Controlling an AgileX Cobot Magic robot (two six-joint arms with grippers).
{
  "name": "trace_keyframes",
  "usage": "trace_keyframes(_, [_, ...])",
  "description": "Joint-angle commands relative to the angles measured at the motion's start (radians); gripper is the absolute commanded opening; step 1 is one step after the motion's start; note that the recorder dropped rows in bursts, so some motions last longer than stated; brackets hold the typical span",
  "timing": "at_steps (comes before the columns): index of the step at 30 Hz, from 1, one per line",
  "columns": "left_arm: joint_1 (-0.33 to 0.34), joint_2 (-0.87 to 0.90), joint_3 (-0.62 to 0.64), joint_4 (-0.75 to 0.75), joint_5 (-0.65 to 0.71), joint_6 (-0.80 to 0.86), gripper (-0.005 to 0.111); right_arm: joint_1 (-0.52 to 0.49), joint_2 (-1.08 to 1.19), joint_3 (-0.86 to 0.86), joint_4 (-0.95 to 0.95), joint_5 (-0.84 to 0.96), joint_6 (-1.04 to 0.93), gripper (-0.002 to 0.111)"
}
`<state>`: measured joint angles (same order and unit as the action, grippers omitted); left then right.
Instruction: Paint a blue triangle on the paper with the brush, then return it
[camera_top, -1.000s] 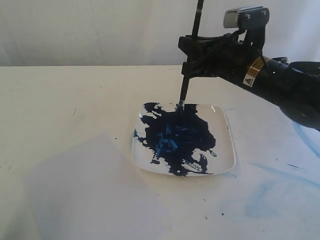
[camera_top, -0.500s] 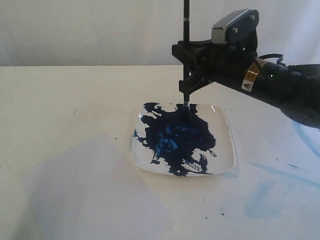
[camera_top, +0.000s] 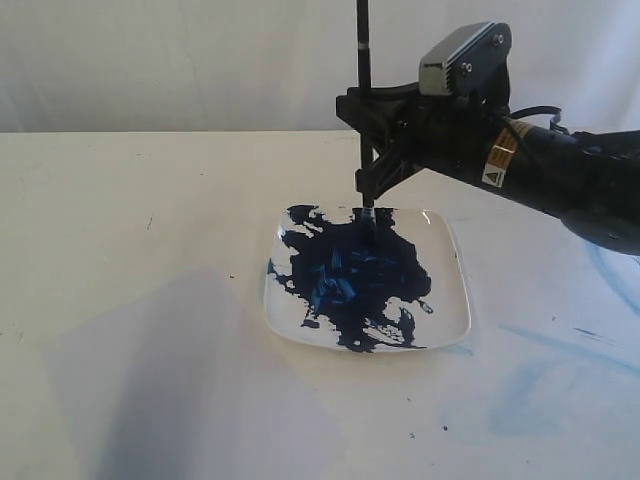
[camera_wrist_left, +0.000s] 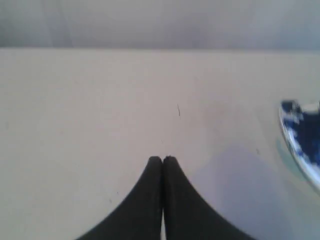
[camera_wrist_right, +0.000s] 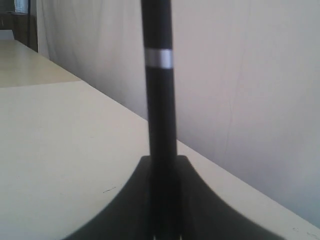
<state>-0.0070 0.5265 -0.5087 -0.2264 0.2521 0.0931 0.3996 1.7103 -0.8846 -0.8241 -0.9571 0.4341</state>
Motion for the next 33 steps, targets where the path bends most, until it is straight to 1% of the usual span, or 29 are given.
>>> trace_keyframes(1, [-0.006, 0.418, -0.325, -0.329, 0.559, 0.521, 0.000, 0.030, -0.014, -0.001, -0.014, -0.015, 0.009, 0.000])
trace_keyframes(2, [-0.006, 0.521, -0.376, -0.415, 0.659, 0.652, 0.000, 0.040, -0.014, -0.001, -0.014, -0.012, 0.009, 0.000])
trace_keyframes(3, [-0.006, 0.615, -0.414, -0.430, 0.714, 0.672, 0.000, 0.050, -0.016, -0.001, -0.016, -0.008, 0.009, 0.000])
trace_keyframes(4, [-0.006, 0.698, -0.433, -0.387, 0.721, 0.663, 0.000, 0.060, -0.018, -0.001, -0.024, -0.003, 0.009, 0.000])
trace_keyframes(6, [-0.006, 0.852, -0.436, -0.290, 0.681, 0.614, 0.000, 0.071, -0.033, -0.001, -0.049, 0.033, 0.014, 0.000])
trace_keyframes(11, [-0.006, 1.029, -0.429, -0.280, 0.650, 0.630, 0.000, 0.071, -0.074, -0.001, -0.085, 0.078, 0.014, 0.000])
trace_keyframes(18, [-0.006, 1.152, -0.429, -0.259, 0.586, 0.644, 0.000, 0.071, -0.091, -0.001, -0.085, 0.082, 0.021, 0.000])
trace_keyframes(27, [-0.006, 1.216, -0.429, -0.266, 0.506, 0.644, 0.000, 0.071, -0.091, 0.001, -0.119, 0.082, 0.067, 0.000])
trace_keyframes(33, [-0.006, 1.245, -0.429, -0.266, 0.498, 0.659, 0.000, 0.071, -0.091, 0.001, -0.124, 0.082, 0.067, 0.000])
